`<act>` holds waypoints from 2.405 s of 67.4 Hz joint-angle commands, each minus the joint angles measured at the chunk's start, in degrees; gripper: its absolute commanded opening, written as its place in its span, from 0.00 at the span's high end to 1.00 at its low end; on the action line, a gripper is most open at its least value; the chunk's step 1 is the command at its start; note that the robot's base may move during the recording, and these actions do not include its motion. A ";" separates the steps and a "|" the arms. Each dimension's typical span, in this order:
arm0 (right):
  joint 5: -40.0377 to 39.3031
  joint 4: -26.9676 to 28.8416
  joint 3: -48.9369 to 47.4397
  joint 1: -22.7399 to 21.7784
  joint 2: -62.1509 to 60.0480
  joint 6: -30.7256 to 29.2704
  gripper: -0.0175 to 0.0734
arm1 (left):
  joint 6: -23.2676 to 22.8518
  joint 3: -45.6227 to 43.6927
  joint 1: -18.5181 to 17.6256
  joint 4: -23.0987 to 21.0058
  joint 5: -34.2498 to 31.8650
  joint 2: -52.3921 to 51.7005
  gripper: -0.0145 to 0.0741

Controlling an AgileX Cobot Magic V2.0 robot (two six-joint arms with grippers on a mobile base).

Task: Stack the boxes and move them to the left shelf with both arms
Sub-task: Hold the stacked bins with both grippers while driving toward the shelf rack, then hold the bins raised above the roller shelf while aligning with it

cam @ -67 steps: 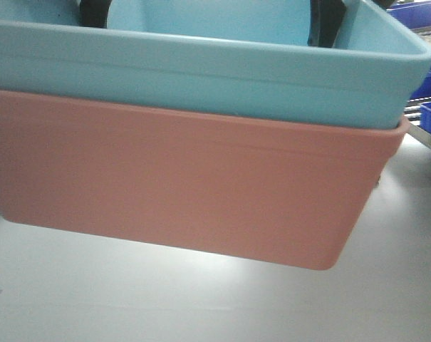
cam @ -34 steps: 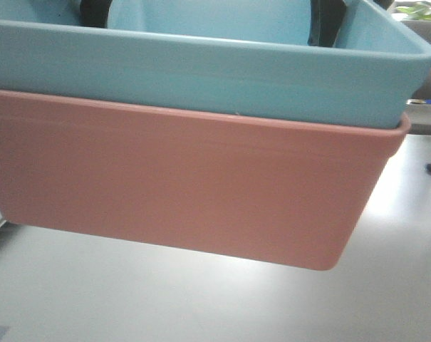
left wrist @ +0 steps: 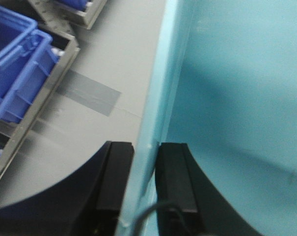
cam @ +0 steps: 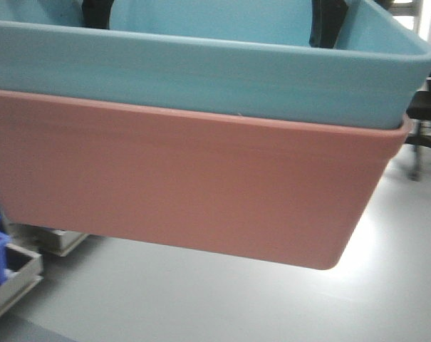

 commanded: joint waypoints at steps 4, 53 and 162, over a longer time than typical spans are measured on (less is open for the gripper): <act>-15.16 5.23 -3.05 2.05 -2.28 -1.65 0.75 | 0.44 -2.69 -1.88 -0.51 -15.20 -2.03 0.85; -15.16 5.14 -3.05 2.05 -2.28 -1.65 0.75 | 0.44 -2.69 -1.88 -0.51 -15.20 -2.03 0.85; -15.16 5.14 -3.05 2.05 -2.28 -1.65 0.75 | 0.44 -2.69 -1.88 -0.51 -15.20 -2.03 0.85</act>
